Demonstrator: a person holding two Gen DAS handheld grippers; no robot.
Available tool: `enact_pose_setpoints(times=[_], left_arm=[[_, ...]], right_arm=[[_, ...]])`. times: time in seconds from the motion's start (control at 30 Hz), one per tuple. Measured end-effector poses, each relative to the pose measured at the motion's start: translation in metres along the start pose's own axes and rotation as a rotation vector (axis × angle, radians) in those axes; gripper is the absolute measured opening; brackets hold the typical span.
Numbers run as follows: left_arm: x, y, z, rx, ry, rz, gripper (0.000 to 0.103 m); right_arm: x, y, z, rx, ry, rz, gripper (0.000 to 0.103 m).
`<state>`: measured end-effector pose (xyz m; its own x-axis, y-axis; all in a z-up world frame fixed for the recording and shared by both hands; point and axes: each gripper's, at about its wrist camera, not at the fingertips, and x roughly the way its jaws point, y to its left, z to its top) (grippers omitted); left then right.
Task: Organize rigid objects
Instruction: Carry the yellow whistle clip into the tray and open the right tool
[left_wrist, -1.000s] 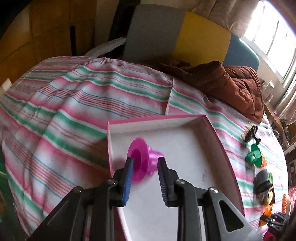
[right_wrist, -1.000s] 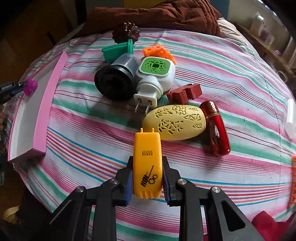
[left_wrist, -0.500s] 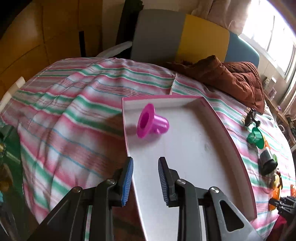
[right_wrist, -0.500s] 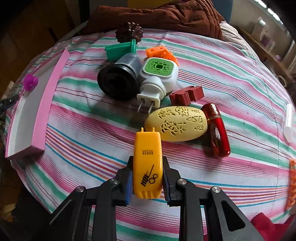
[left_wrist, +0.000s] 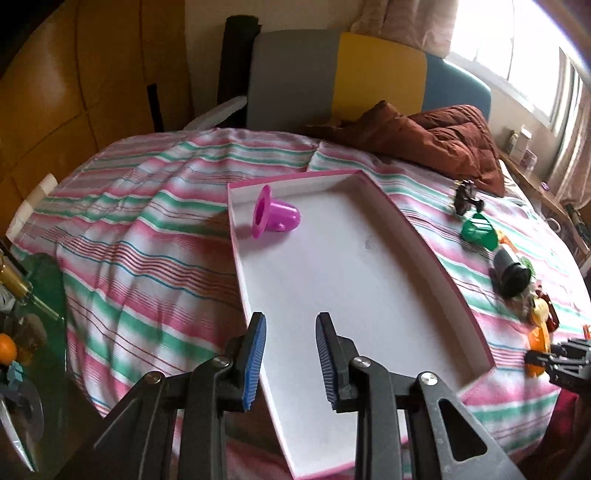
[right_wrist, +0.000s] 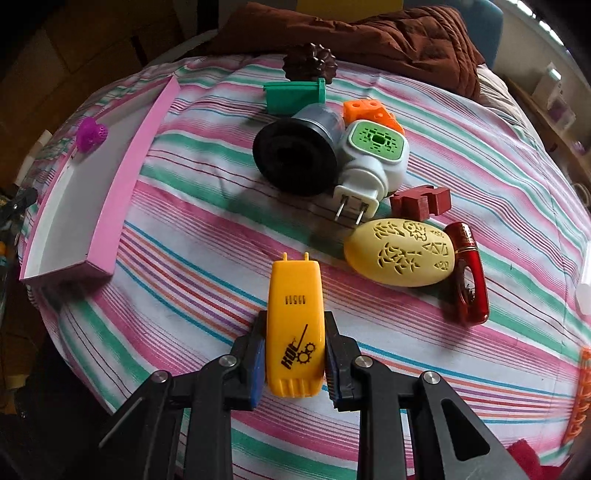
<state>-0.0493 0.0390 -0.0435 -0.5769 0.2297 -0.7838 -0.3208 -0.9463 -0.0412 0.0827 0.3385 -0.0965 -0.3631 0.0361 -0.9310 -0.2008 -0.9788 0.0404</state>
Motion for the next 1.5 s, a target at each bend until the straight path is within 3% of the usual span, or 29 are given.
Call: enact_pose_setpoints(times=[0.63, 0.97, 1.3, 1.5], left_arm=[[-0.014, 0.004, -0.015, -0.005, -0.003, -0.033, 0.027], [-0.012, 0.022, -0.019, -0.041, 0.005, -0.021, 0.027], [-0.013, 0.045, -0.021, -0.108, -0.001, -0.006, 0.027], [-0.012, 0.06, -0.021, -0.141, -0.004, 0.013, 0.027]], right_arm=[[-0.006, 0.046, -0.01, -0.076, 0.008, 0.002, 0.026], [-0.014, 0.061, 0.018, -0.024, -0.049, 0.062, 0.026], [-0.041, 0.143, 0.071, -0.16, -0.14, 0.207, 0.026], [-0.019, 0.203, 0.106, -0.252, -0.109, 0.269, 0.026]])
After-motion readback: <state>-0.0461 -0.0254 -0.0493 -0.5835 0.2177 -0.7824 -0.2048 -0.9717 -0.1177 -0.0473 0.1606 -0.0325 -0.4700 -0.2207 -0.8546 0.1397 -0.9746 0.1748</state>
